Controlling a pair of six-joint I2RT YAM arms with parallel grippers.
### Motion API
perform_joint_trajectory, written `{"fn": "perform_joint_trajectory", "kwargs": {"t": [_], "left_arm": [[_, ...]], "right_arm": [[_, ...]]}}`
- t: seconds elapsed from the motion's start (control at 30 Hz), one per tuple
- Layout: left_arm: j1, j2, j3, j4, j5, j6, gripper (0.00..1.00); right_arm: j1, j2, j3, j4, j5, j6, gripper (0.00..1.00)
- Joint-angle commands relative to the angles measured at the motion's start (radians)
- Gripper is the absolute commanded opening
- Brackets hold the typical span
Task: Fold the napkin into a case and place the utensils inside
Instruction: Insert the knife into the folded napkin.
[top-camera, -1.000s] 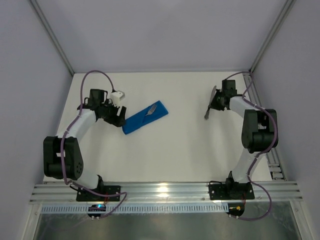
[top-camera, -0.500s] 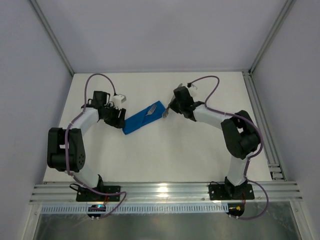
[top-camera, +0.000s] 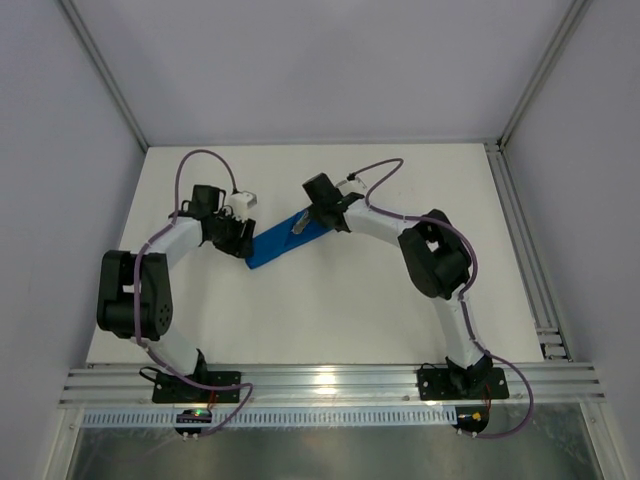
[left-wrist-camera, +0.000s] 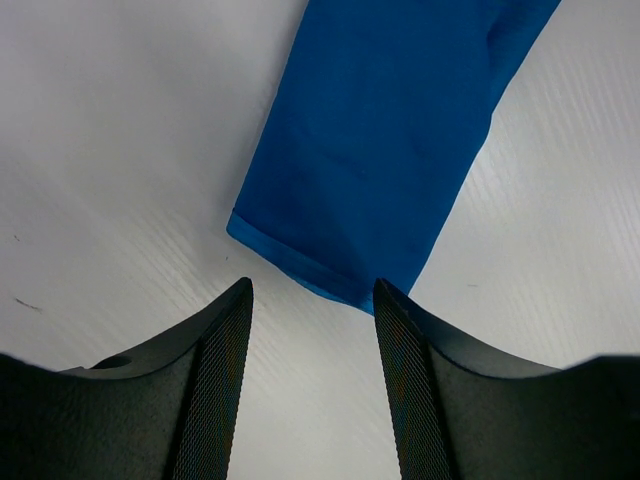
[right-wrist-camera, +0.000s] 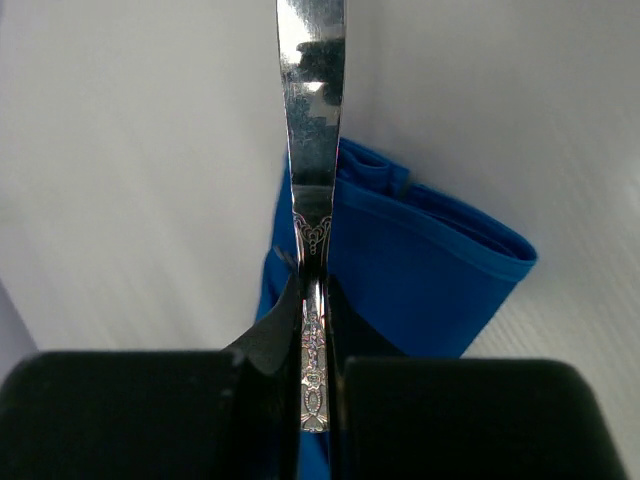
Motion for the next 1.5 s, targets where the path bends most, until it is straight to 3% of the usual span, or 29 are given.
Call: {"fn": "perform_joint_trajectory", "kwargs": {"t": [0.0,0.2,0.73,0.83,0.87,0.9,0.97,1.03,1.13,1.17,1.23,1.3,1.33,1.37,1.4,1.43,1.47], "left_arm": [[-0.002,-0.019,-0.011,0.053,-0.007,-0.001,0.54],[-0.002,-0.013,-0.017,0.056,-0.010,-0.001,0.54],[-0.005,0.016,-0.017,0.080,0.008,-0.013,0.50],[-0.006,0.018,-0.015,0.083,0.007,-0.012,0.49],[-0.006,0.016,-0.012,0.082,0.004,-0.015,0.49],[-0.006,0.016,-0.012,0.080,0.005,-0.013,0.49],[-0.006,0.012,-0.014,0.079,0.001,-0.012,0.49],[-0.005,0.012,-0.017,0.079,-0.005,-0.007,0.49],[-0.006,0.010,-0.014,0.068,-0.011,-0.003,0.50],[-0.006,0.009,-0.011,0.062,-0.011,0.007,0.50],[0.000,-0.001,0.000,0.031,0.001,0.017,0.50],[0.016,-0.014,0.011,0.004,0.015,0.030,0.51],[0.024,-0.019,0.026,-0.034,0.022,0.034,0.51],[0.030,-0.022,0.035,-0.054,0.030,0.043,0.51],[0.041,-0.028,0.043,-0.074,0.036,0.048,0.51],[0.044,-0.031,0.061,-0.111,0.036,0.051,0.51],[0.047,-0.030,0.071,-0.128,0.048,0.053,0.51]], "right_arm": [[0.015,0.018,0.078,-0.130,0.085,0.073,0.04],[0.024,0.040,0.082,-0.187,0.066,0.113,0.04],[0.081,0.014,0.014,-0.112,-0.055,0.173,0.04],[0.098,0.017,0.036,-0.097,-0.069,0.167,0.15],[0.099,0.026,0.042,-0.101,-0.076,0.165,0.33],[0.099,0.029,0.049,-0.109,-0.082,0.165,0.40],[0.098,0.010,0.048,-0.118,-0.076,0.133,0.50],[0.099,-0.024,0.039,-0.121,-0.041,0.072,0.53],[0.099,-0.145,0.011,-0.104,0.019,-0.161,0.54],[0.101,-0.187,-0.007,-0.013,0.031,-0.257,0.54],[0.098,-0.305,-0.061,0.160,-0.003,-0.629,0.53],[0.086,-0.362,-0.095,0.274,-0.220,-0.957,0.53],[0.072,-0.391,-0.089,0.281,-0.336,-1.263,0.52],[0.035,-0.394,-0.073,0.219,-0.574,-1.404,0.52],[0.017,-0.388,-0.006,0.148,-0.672,-1.529,0.52],[-0.003,-0.356,0.041,-0.045,-0.755,-1.767,0.52],[-0.031,-0.336,0.084,-0.122,-0.786,-1.859,0.51]]}}
